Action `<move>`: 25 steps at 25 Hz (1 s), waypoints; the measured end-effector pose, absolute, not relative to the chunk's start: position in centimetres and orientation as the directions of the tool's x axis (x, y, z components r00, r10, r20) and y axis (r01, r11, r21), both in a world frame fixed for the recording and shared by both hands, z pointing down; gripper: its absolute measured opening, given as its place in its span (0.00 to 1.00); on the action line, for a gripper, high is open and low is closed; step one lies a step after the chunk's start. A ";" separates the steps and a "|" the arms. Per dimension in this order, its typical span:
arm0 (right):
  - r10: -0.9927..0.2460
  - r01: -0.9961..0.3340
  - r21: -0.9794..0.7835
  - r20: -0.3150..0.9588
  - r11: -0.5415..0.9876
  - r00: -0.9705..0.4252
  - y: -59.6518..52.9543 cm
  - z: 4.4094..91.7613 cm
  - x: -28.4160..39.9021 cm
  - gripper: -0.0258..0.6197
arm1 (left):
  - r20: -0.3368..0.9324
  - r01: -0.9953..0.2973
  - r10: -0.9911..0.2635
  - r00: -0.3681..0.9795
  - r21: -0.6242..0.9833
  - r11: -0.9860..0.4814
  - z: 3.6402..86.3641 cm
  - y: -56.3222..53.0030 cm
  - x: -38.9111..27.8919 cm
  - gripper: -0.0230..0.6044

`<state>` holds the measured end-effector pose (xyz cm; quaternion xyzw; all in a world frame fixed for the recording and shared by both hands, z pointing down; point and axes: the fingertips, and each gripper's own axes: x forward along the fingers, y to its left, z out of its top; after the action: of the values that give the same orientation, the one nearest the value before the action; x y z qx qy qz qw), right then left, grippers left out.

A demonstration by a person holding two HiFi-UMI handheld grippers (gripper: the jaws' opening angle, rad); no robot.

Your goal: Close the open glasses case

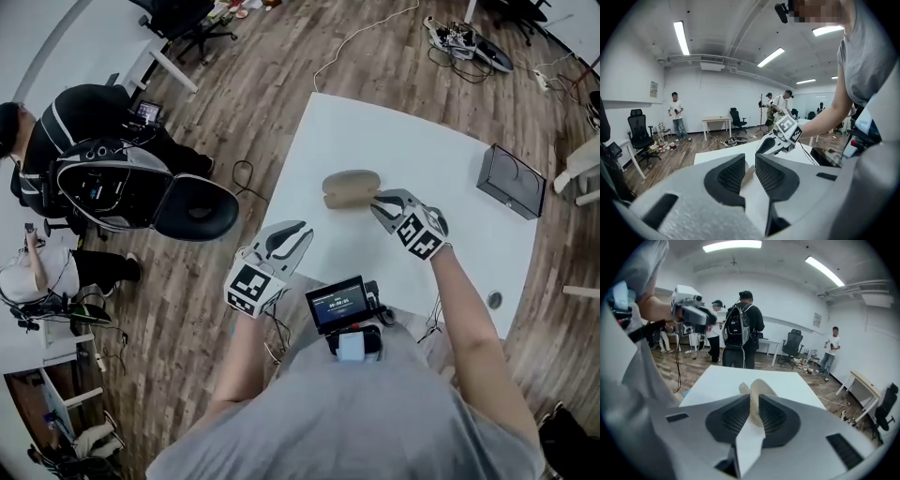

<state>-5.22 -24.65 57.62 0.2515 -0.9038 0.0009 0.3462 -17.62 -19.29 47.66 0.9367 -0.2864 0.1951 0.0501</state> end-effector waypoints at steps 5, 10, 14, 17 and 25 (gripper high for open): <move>-0.398 -0.337 0.242 0.739 0.910 -0.544 -25.0 62.4 -5.9 0.10 | 0.395 -0.581 -0.531 0.750 0.010 -0.814 49.1 -18.1 -17.9 0.14; -0.377 -0.244 0.293 0.799 0.924 -0.467 -26.1 64.8 -5.6 0.10 | 0.393 -0.584 -0.526 0.754 0.035 -0.811 49.7 -18.3 -17.6 0.14; -0.368 -0.194 0.313 0.820 0.930 -0.437 -25.9 65.5 -5.7 0.10 | 0.408 -0.585 -0.518 0.752 0.050 -0.810 50.3 -18.4 -17.6 0.14; -0.378 -0.204 0.319 0.818 0.926 -0.433 -25.3 65.6 -6.0 0.10 | 0.418 -0.582 -0.509 0.752 0.059 -0.811 50.5 -18.3 -17.8 0.14; -0.378 -0.210 0.317 0.829 0.925 -0.412 -22.6 67.0 -6.2 0.10 | 0.431 -0.564 -0.484 0.762 0.073 -0.823 51.6 -17.6 -16.9 0.14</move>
<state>-6.18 -22.61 67.04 0.1756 -0.8362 -0.0817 0.5130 -16.87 -17.62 51.64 0.9333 -0.2805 0.2009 0.0994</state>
